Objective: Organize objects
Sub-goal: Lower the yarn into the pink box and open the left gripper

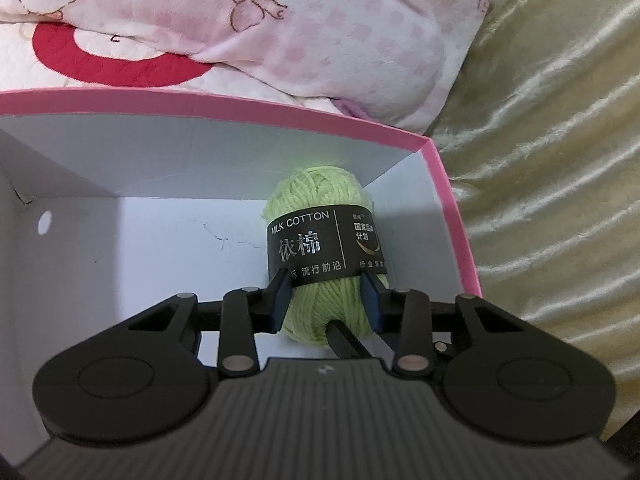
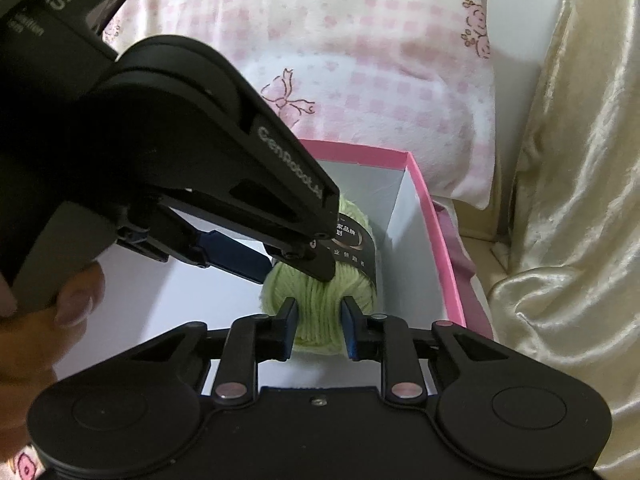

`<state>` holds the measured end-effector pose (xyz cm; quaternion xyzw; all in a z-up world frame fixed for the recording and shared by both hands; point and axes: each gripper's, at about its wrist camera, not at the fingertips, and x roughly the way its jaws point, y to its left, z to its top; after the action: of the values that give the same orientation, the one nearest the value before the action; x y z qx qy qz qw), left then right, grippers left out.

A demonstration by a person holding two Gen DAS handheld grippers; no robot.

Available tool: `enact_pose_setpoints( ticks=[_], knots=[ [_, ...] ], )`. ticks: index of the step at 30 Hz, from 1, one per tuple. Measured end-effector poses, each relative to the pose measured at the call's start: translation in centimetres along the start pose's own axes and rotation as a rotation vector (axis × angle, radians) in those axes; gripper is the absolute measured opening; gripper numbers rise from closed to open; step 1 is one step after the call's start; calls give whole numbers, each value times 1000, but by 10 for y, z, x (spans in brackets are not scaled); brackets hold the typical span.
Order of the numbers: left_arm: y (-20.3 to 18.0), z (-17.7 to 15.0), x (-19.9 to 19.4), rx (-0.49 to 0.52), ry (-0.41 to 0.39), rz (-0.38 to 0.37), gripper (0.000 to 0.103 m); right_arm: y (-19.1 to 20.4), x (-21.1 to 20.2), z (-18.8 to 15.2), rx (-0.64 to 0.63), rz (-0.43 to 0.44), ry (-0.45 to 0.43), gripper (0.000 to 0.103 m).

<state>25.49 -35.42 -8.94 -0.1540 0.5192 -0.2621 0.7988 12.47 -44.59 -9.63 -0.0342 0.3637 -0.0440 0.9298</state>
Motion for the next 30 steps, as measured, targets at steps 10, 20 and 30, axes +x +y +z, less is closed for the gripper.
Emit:
enact_pose_setpoints(
  ticks=[10, 20, 30],
  knots=[
    [3, -6, -10, -6, -3, 1, 37, -9, -22, -1, 54, 99, 42, 39],
    [1, -17, -35, 91, -35, 40, 40, -15, -26, -6, 165, 187, 85, 45],
    [0, -36, -99, 173, -36, 170, 43, -9, -61, 2, 146, 214, 78, 45]
  ],
)
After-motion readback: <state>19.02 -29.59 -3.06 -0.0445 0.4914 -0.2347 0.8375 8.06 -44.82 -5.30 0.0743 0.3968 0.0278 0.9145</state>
